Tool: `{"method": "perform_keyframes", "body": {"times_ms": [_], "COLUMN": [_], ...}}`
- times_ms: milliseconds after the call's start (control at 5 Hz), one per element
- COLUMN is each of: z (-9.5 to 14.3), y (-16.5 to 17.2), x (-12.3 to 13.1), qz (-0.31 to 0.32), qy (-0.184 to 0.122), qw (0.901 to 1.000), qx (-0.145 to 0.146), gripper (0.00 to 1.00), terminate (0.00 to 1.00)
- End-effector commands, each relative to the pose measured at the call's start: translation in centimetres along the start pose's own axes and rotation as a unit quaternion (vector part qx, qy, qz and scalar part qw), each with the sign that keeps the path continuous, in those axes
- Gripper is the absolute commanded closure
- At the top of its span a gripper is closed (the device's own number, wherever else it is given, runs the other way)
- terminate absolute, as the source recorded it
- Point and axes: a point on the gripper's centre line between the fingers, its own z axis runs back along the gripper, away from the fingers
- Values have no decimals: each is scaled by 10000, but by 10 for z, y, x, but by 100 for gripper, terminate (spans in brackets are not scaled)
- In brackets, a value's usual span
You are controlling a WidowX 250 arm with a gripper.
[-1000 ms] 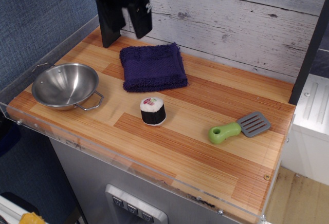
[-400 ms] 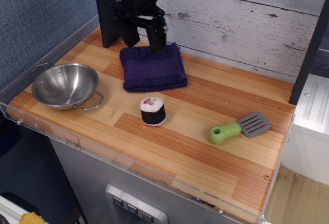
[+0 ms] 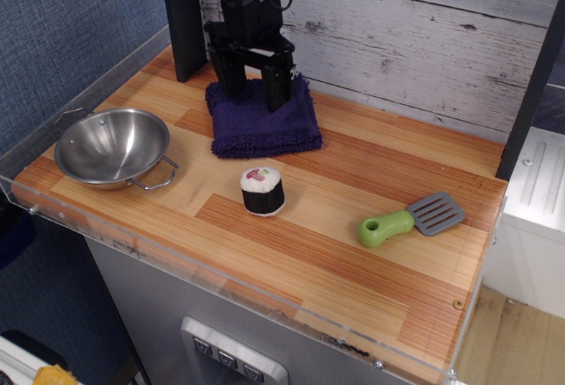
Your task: Put the purple towel behind the spatula without leaving a space between the two.
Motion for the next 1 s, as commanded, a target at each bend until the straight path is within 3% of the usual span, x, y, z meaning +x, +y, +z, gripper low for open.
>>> {"method": "perform_keyframes", "body": {"times_ms": [0, 400, 600, 800], "z": [1, -10, -15, -14], "y": [21, 20, 12, -11], "x": [5, -2, -4, 4], "qz": [-92, -293, -477, -647], "qy": [-85, -3, -15, -8], "qw": [9992, 9980, 9961, 9955], "qx": [383, 565, 744, 694], "gripper": [0, 0, 0, 0], "terminate": [0, 0, 0, 0]}}
